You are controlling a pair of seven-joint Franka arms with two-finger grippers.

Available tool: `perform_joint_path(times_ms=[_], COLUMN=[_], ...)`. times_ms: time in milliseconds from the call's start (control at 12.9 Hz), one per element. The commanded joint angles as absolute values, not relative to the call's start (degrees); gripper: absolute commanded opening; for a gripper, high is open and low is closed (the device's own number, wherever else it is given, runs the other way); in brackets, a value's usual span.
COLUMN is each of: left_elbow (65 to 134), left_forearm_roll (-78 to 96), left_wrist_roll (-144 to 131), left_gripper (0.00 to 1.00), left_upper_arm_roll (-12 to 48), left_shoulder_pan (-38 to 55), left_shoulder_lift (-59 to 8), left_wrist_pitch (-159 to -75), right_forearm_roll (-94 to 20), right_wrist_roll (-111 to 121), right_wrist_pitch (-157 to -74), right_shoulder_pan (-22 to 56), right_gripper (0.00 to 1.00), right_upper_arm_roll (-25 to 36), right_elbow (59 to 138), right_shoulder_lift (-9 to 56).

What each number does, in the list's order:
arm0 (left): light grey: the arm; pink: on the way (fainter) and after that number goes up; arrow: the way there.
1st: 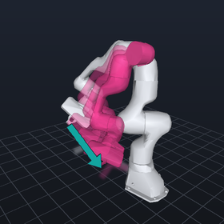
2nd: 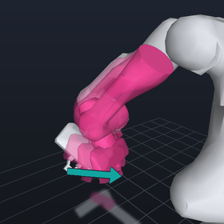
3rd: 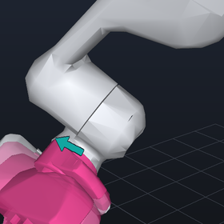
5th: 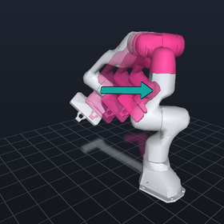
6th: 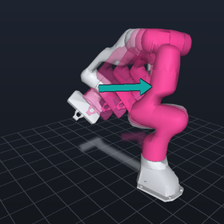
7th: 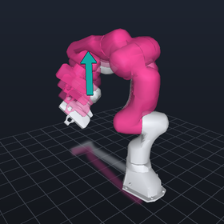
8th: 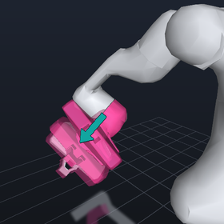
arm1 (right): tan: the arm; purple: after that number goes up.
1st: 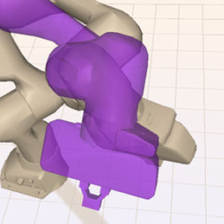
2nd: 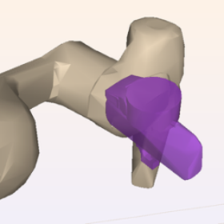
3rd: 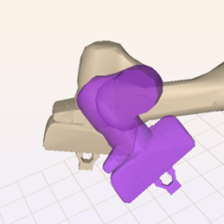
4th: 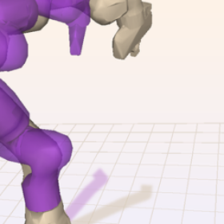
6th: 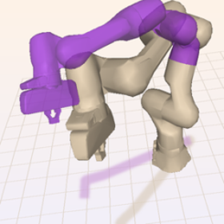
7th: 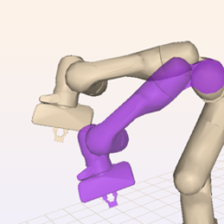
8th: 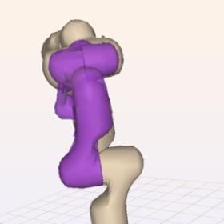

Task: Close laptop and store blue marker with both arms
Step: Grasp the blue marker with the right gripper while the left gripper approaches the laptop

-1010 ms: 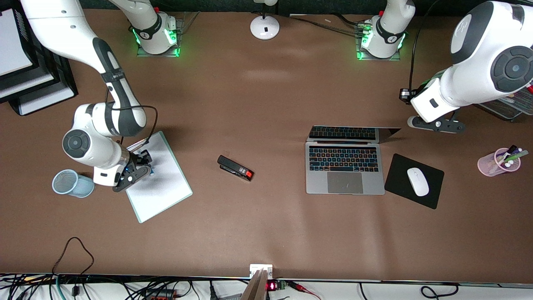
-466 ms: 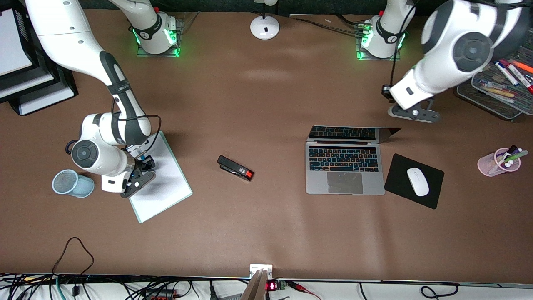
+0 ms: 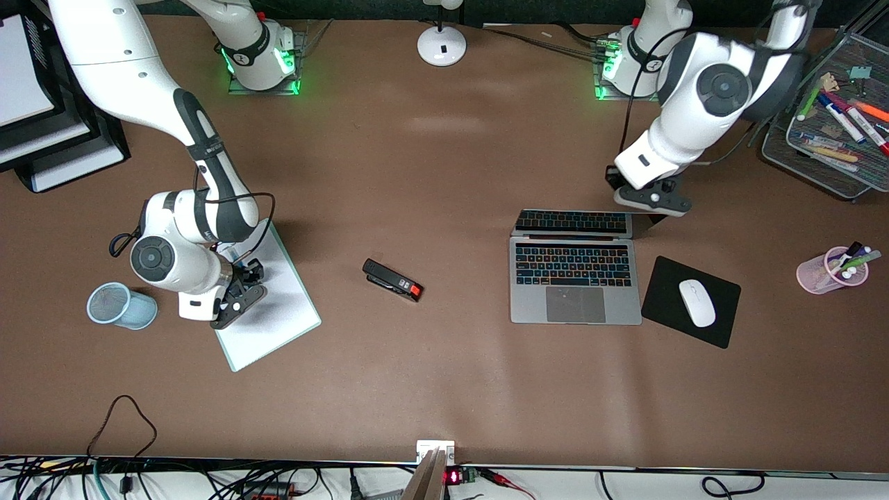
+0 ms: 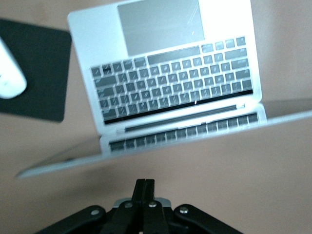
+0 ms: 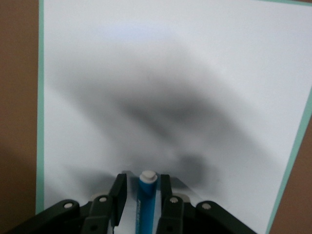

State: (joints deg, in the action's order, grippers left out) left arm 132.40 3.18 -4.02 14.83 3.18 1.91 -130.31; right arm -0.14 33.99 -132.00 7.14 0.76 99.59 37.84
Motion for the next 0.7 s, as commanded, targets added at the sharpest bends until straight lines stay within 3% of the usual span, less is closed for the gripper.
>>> perform_joint_path(times_ms=[0,155,466,622], left_elbow=[131.9,131.6,130.1,125.8], left_forearm_roll=[4.2,4.2,4.1,4.0], left_wrist_roll=[-4.1,-4.0,-3.3,-3.3], left_gripper=[0.00,0.00,0.00,0.00], left_upper_arm_roll=[16.3,16.3,16.3,16.3], left_shoulder_pan=[3.1,3.1,3.0,3.0], left_shoulder_lift=[-2.7,-5.2,-11.6,-16.1], left_wrist_pitch=[-137.3,-142.5,-154.3,-155.4], right_forearm_roll=[-0.3,-0.4,-0.6,-0.7], right_wrist_roll=[34.9,34.7,34.1,34.3], right_wrist_pitch=[-131.9,-132.1,-132.0,-131.7], right_shoulder_pan=[7.0,6.9,6.8,6.5], right_gripper=[0.35,0.31,0.05,0.00], right_upper_arm_roll=[0.5,0.5,0.6,0.6], right_elbow=[98.4,98.4,98.2,96.7], right_shoulder_lift=[38.8,39.0,38.8,38.6])
